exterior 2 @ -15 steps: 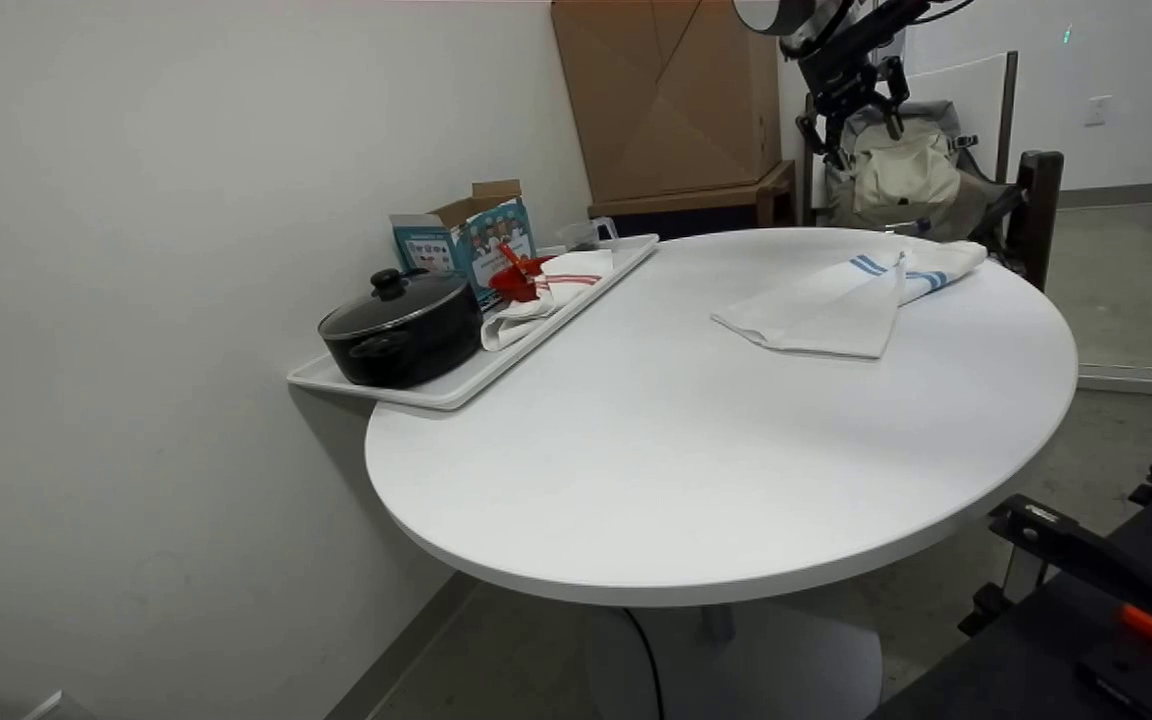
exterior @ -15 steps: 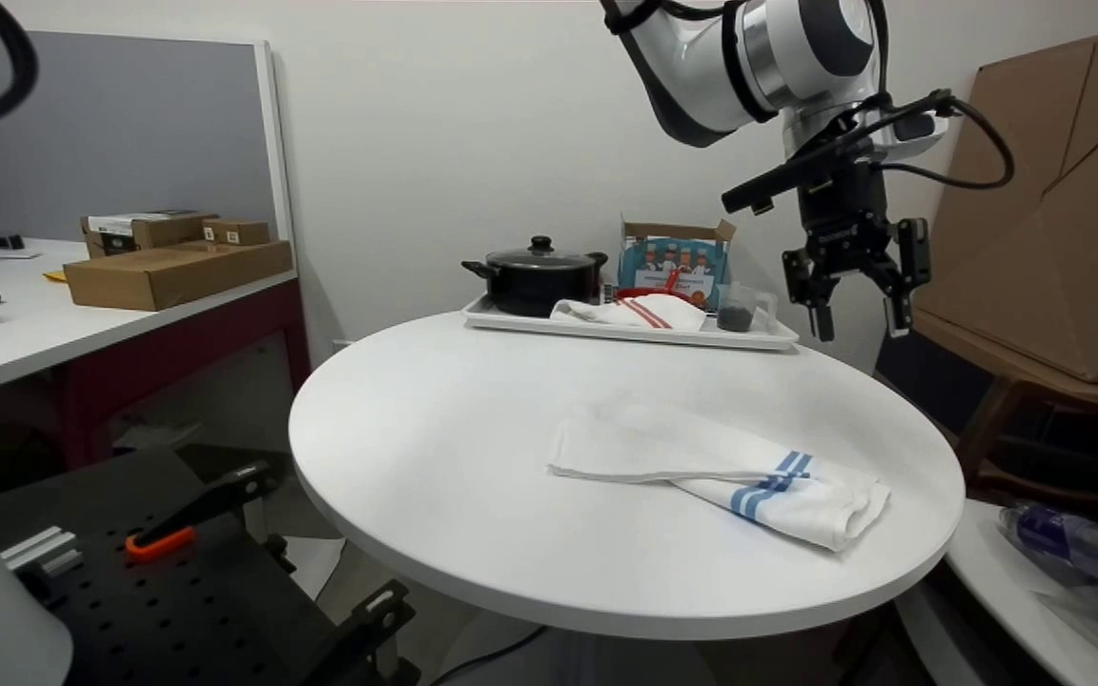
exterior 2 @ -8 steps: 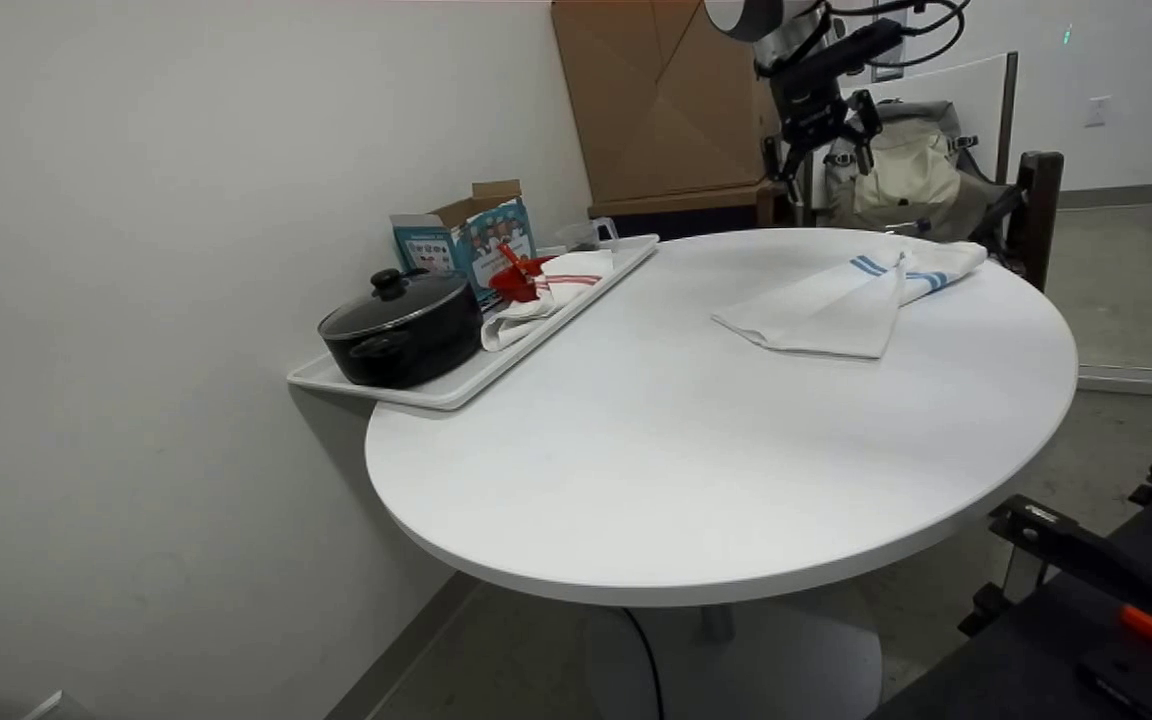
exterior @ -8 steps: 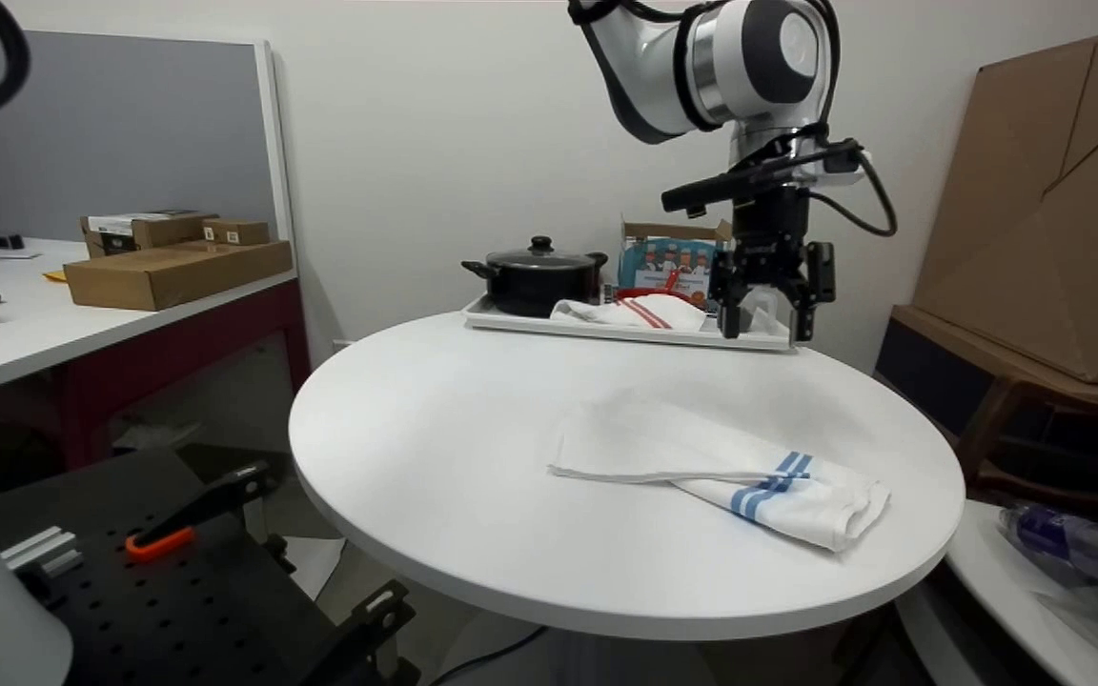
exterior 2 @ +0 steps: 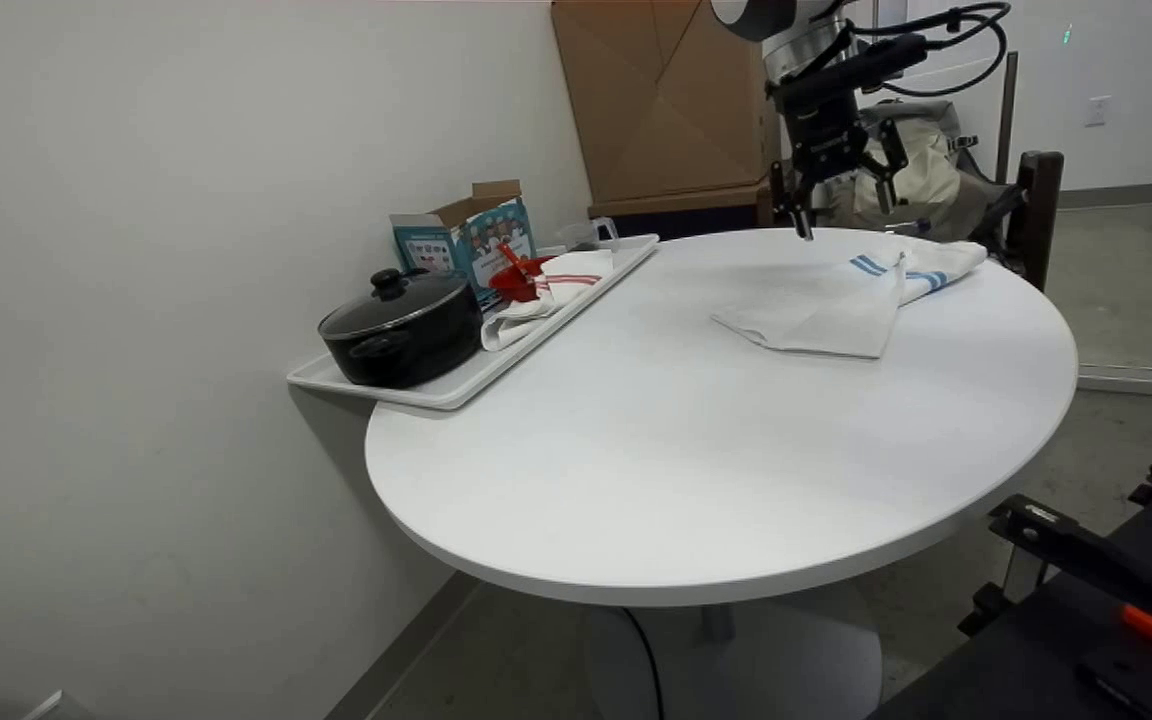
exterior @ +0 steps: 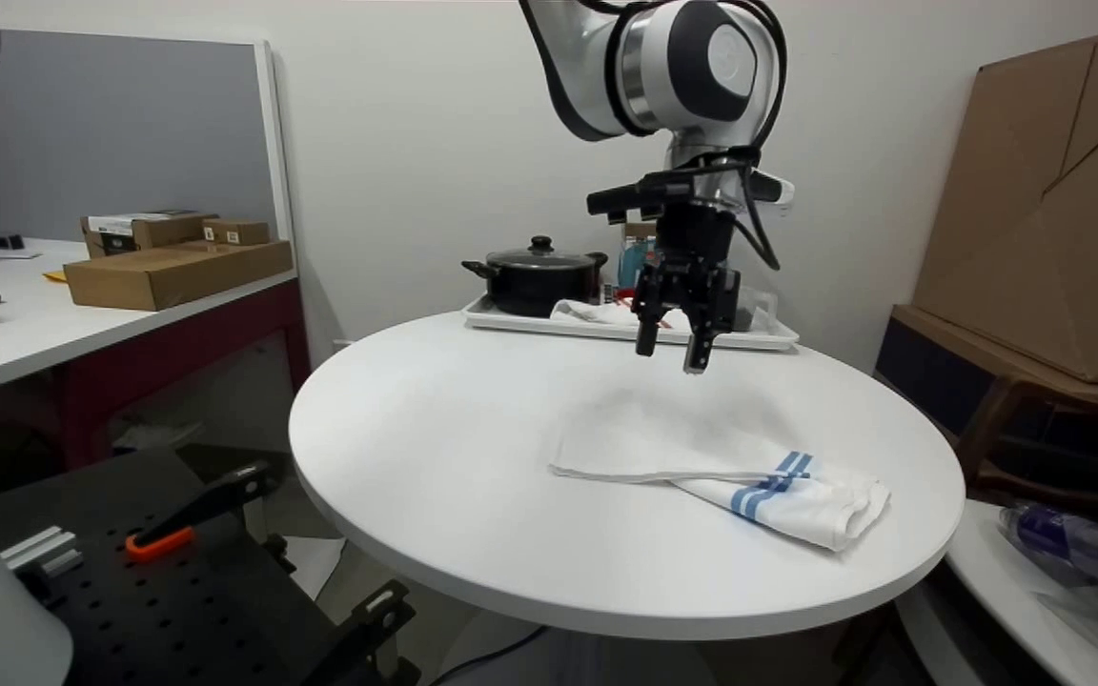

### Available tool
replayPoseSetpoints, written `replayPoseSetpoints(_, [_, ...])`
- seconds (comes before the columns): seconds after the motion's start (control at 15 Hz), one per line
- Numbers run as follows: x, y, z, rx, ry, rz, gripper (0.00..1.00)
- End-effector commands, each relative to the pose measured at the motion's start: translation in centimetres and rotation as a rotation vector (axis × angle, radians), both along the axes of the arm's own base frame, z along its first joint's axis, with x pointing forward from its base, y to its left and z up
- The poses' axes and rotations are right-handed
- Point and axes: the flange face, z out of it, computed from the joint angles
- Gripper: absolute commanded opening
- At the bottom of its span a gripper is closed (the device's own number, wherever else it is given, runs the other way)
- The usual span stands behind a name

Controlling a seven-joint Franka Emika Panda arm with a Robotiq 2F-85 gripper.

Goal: Fold the bluestripped table cloth

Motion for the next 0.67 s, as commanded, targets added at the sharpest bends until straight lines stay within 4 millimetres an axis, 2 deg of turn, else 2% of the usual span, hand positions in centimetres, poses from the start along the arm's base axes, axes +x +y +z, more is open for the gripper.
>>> replayPoseSetpoints(0.0, [-4.4, 3.9, -1.8, 0.018, 0.011, -0.013, 1.0])
replayPoseSetpoints(0.13, [-6.2, 7.6, -3.8, 0.026, 0.023, 0.036, 1.0])
replayPoseSetpoints(0.33, [-8.0, 12.5, -5.7, 0.022, 0.029, 0.114, 1.0])
replayPoseSetpoints(0.47, [-8.8, 14.5, -6.4, 0.005, 0.03, 0.141, 1.0])
replayPoseSetpoints(0.6, [-9.4, 14.9, -6.5, -0.019, 0.041, 0.159, 1.0])
